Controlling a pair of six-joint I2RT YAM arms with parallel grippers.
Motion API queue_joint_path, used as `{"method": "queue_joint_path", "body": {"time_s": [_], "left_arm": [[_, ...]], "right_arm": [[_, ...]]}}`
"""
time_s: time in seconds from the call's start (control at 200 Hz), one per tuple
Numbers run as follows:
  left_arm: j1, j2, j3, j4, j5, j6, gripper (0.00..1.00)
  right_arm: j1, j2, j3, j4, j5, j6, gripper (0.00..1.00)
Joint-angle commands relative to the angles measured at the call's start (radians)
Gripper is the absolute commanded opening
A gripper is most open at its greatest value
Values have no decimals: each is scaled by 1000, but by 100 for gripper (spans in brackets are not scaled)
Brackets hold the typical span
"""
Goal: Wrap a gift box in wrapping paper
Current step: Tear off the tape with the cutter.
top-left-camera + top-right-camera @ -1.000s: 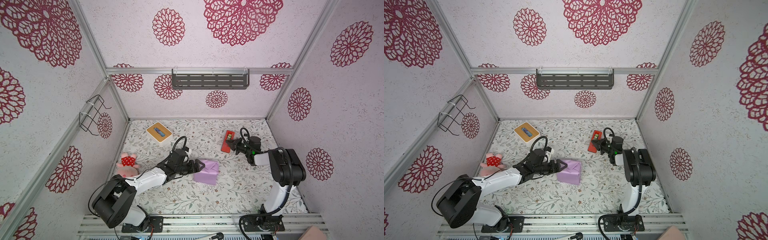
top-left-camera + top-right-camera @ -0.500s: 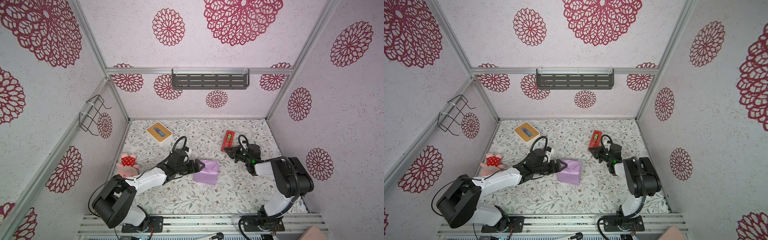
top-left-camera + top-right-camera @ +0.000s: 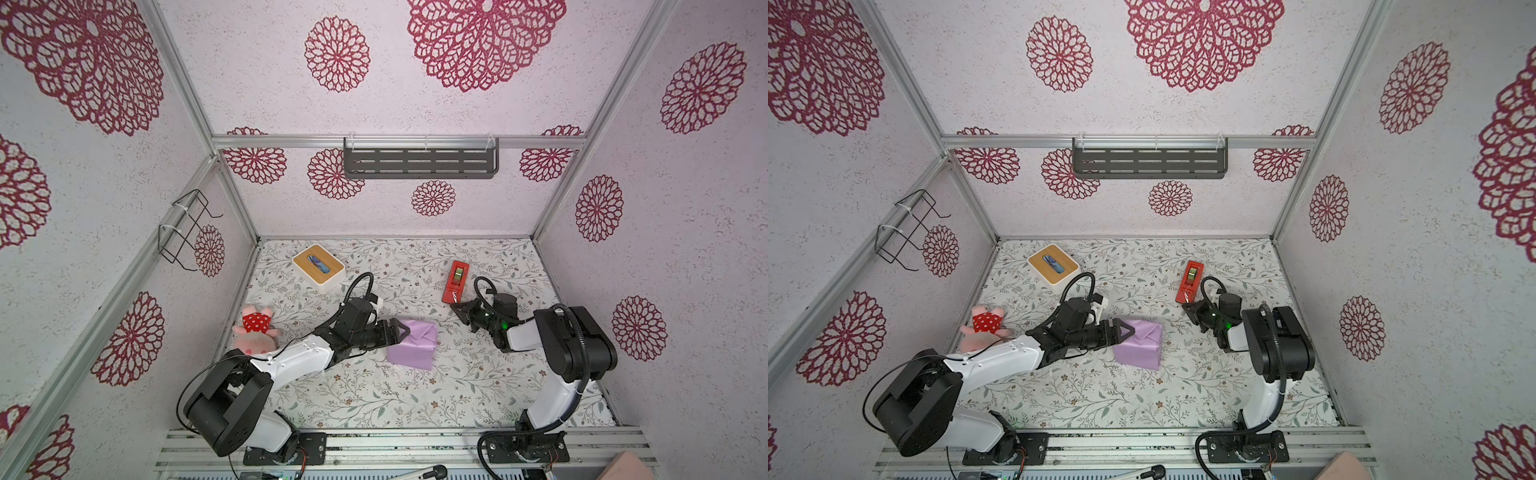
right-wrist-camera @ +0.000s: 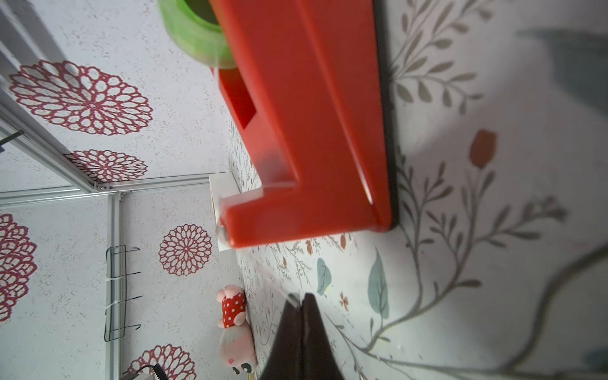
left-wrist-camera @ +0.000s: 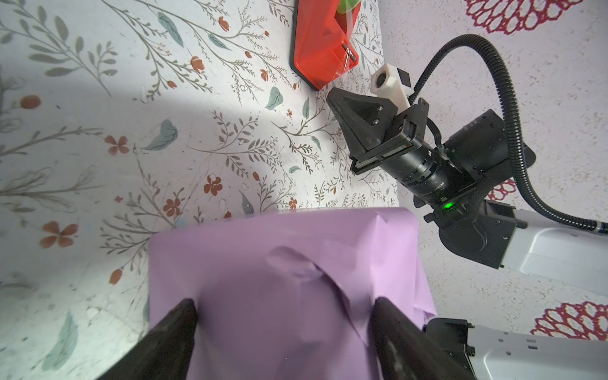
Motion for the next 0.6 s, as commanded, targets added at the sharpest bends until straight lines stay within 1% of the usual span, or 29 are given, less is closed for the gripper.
{"method": "queue_joint_path", "body": {"time_s": [0.0, 0.165, 0.335, 0.4, 0.44, 0.5, 0.575, 0.595], "left_arm": [[-5, 30, -43, -178, -53, 28, 85], [-4, 31, -47, -178, -54, 28, 85], [-5, 32, -47, -178, -58, 29, 85], [-5, 33, -47, -176, -57, 29, 85], [-5, 34, -47, -177, -57, 30, 85], [-5, 35, -47, -176, -58, 32, 85], [-5, 39, -47, -176, -59, 32, 85], [-5, 40, -46, -176, -60, 31, 85]], "right_arm": [[-3, 26, 1, -169, 63, -112, 0], [-10, 26, 57, -358, 158, -250, 0], [-9, -29, 98, -524, 240, -378, 0], [-11, -48, 119, -585, 251, -424, 0], [-11, -58, 134, -619, 248, -447, 0], [-10, -100, 126, -603, 194, -465, 0], [0, -210, 103, -597, 130, -489, 0], [5, -259, 95, -609, 126, -497, 0]]}}
